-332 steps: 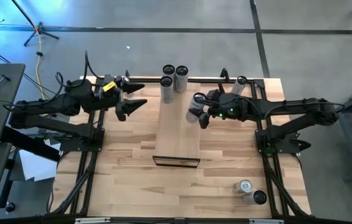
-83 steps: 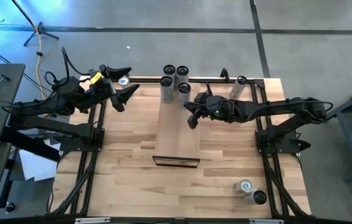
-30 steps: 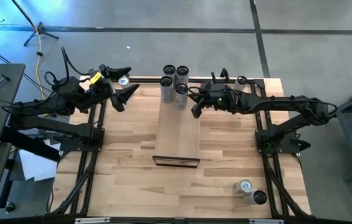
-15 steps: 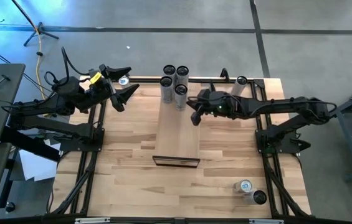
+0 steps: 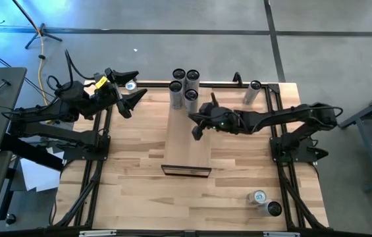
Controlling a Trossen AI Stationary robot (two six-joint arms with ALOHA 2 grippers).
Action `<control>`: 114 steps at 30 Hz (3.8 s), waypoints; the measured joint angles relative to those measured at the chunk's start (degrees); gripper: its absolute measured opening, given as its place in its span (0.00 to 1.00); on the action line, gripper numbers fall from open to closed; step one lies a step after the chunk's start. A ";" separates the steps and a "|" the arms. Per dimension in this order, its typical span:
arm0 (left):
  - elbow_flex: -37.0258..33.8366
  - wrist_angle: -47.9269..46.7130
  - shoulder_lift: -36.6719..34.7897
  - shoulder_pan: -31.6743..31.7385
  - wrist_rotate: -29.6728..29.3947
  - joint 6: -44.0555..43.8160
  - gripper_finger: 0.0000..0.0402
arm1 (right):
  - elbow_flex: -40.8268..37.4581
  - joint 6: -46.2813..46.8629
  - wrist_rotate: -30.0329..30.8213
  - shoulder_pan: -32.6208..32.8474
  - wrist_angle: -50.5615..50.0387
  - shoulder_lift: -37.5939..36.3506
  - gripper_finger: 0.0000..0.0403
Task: Place canned beverage on shelf
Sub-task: Put the white blue soda can on the shelf aligned with the white blue soda can
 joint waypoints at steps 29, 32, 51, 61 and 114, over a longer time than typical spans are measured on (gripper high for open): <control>0.00 0.15 0.00 0.02 -0.04 -0.01 0.89 | 0.02 -1.52 1.09 -4.00 1.47 0.22 0.00; 0.00 0.17 0.00 0.00 -0.06 -0.01 0.89 | 0.02 -1.52 -0.77 -4.33 2.25 0.69 0.00; 0.00 0.38 -0.01 0.01 -0.04 -0.60 0.89 | 0.02 -5.02 1.75 -4.07 -10.44 -5.73 0.00; 0.00 0.39 0.00 0.01 -0.04 -2.08 0.89 | 0.02 -6.84 2.50 -8.38 -9.78 -5.68 0.00; 0.00 0.35 0.00 0.00 -0.04 -3.16 0.89 | 0.02 -3.78 -2.06 -3.30 0.29 -2.05 0.00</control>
